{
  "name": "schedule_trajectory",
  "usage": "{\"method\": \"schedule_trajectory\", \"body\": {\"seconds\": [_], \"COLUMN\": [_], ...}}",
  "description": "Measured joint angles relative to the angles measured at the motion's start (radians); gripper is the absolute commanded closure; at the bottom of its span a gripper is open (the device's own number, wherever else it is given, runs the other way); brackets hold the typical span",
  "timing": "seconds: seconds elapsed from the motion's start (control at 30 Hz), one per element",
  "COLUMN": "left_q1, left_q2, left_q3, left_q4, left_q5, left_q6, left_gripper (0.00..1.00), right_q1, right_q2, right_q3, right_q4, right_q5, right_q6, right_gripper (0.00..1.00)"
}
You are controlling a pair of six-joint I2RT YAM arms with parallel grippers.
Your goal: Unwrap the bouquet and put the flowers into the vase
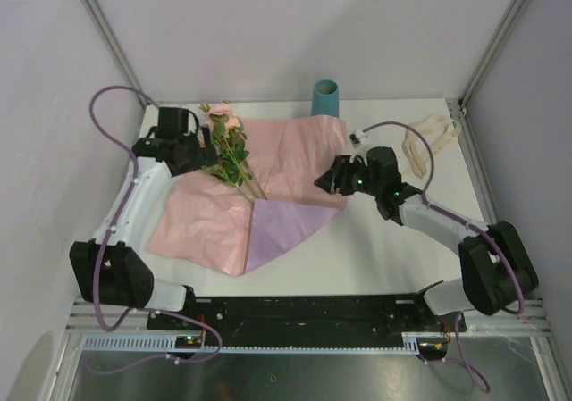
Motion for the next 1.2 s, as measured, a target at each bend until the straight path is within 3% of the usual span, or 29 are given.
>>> {"method": "schedule_trajectory", "body": {"seconds": [0.13, 0.33, 0.67, 1.03, 1.2], "left_q1": [-0.091, -0.095, -0.095, -0.095, -0.095], "left_q2": [-0.082, -0.224, -0.315, -0.346, -0.346], "left_q3": [-0.105, -0.265, -0.322, -0.335, -0.335], "left_q4": [-0.003, -0.011, 0.015, 0.024, 0.024], "left_q5": [0.070, 0.078, 0.060, 0.055, 0.053], "left_q6": [0.020, 0.028, 0.026, 0.026, 0.026], "left_gripper": [0.02, 0.00, 0.00, 0.01, 0.01], "right_q1": [0.068, 0.131, 0.197, 0.189, 0.193], "right_q2": [0.133, 0.362, 0.599, 0.656, 0.597], "right_q3": [0.095, 0.290, 0.453, 0.500, 0.458], "right_q4": [0.012, 0.007, -0.053, -0.198, -0.332], "right_q5": [-0.113, -0.225, -0.277, -0.452, -0.505], "right_q6": [-0.061, -0.132, -0.183, -0.274, -0.335], "right_gripper": [0.36, 0.31, 0.32, 0.38, 0.39]}}
